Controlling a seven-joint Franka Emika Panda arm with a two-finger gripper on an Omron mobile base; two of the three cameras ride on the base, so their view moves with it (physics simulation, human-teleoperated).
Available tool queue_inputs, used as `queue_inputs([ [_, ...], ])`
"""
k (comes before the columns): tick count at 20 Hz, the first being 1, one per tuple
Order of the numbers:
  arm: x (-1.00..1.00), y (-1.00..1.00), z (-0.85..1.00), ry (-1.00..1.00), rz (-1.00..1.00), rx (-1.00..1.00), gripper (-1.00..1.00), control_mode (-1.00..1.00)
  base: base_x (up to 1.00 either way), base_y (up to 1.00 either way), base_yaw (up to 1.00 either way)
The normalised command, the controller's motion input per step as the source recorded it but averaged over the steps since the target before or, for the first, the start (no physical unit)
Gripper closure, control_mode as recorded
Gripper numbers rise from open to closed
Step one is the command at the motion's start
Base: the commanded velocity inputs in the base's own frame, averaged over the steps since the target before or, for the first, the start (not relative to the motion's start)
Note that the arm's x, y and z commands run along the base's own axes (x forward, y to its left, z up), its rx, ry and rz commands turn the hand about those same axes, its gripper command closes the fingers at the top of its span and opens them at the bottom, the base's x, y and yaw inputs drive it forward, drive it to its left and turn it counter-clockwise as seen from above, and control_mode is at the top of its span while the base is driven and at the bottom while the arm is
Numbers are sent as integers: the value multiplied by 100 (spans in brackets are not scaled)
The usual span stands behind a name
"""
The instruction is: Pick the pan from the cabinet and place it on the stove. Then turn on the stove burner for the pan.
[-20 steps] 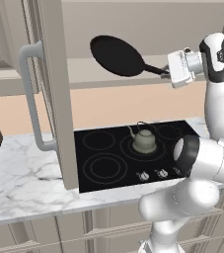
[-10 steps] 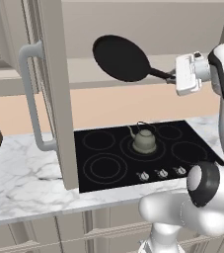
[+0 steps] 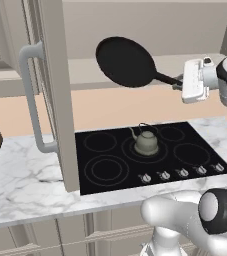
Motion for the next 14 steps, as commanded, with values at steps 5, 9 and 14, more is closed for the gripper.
queue_inputs([
  [5,-31,0,0,-3,-2,0,100,-100,0,0,0],
  [9,-16,0,-4,0,-1,0,100,-100,0,0,0],
  [14,0,7,-20,3,0,-6,100,-100,0,0,0],
])
